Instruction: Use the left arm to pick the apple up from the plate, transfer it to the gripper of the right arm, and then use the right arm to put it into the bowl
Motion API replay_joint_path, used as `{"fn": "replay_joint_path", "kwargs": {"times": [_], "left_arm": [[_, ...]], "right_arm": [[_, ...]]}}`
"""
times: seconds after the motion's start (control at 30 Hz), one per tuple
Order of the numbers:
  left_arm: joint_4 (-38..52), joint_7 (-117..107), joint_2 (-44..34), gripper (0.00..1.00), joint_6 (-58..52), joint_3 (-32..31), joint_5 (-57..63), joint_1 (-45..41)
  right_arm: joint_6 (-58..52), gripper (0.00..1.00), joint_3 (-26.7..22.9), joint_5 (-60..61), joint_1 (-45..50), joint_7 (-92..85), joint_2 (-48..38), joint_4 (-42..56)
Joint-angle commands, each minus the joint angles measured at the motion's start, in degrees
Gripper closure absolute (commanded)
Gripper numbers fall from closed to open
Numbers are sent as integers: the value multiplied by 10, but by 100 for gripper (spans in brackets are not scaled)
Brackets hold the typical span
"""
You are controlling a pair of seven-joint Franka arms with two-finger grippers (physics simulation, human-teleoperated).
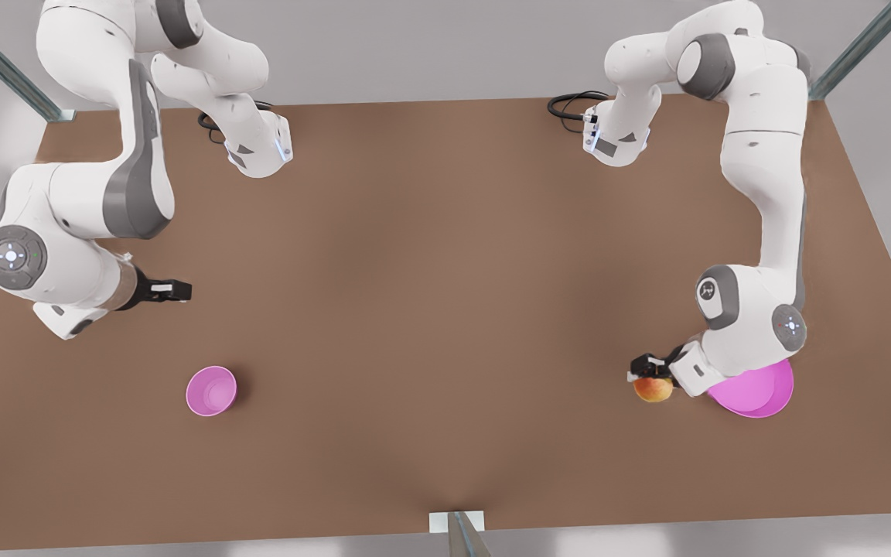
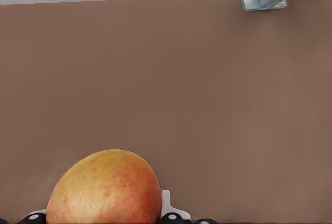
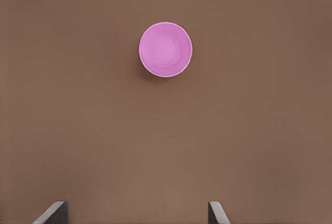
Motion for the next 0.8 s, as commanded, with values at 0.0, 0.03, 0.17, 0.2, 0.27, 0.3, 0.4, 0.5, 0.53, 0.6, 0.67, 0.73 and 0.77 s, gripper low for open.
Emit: {"fn": "replay_joint_path", "kwargs": {"times": [0.0, 0.03, 0.17, 0.2, 0.27, 0.3, 0.4, 0.5, 0.53, 0.6, 0.67, 0.73, 0.77], "left_arm": [[44, -176, 46, 21, -68, -87, -36, -4], [59, -210, 75, 21, -68, -131, -44, -17], [118, -314, 175, 21, -65, -227, -205, -42], [138, -316, 187, 21, -65, -227, -223, -51], [145, -317, 193, 21, -64, -227, -252, -56], [145, -316, 194, 21, -75, -227, -265, -56], [158, -296, 219, 21, -78, -227, -313, -56], [167, -276, 227, 21, -73, -233, -313, -57], [167, -267, 227, 21, -75, -233, -312, -61], [167, -236, 228, 21, -75, -232, -311, -60], [167, -227, 234, 21, -75, -230, -311, -61], [169, -231, 238, 21, -72, -232, -313, -65], [169, -223, 241, 21, -75, -231, -313, -64]], "right_arm": [[34, 0, 0, 90, -2, -8, 29, 13], [69, 0, 2, 132, 2, -84, 63, 24], [95, 0, 90, 390, -43, -393, 208, 69], [95, 0, 137, 394, -66, -418, 250, 107], [118, 0, 211, 406, -98, -510, 305, 153], [142, 0, 241, 435, -99, -575, 318, 150], [232, 0, 278, 453, -99, -724, 351, 140], [316, 0, 304, 463, -97, -872, 353, 110], [337, 0, 310, 489, -96, -919, 353, 99], [381, 0, 355, 514, -98, -999, 385, 98], [407, 0, 384, 520, -99, -1061, 396, 102], [421, 0, 398, 531, -99, -1099, 400, 98], [443, 0, 400, 536, -96, -1112, 404, 98]]}}
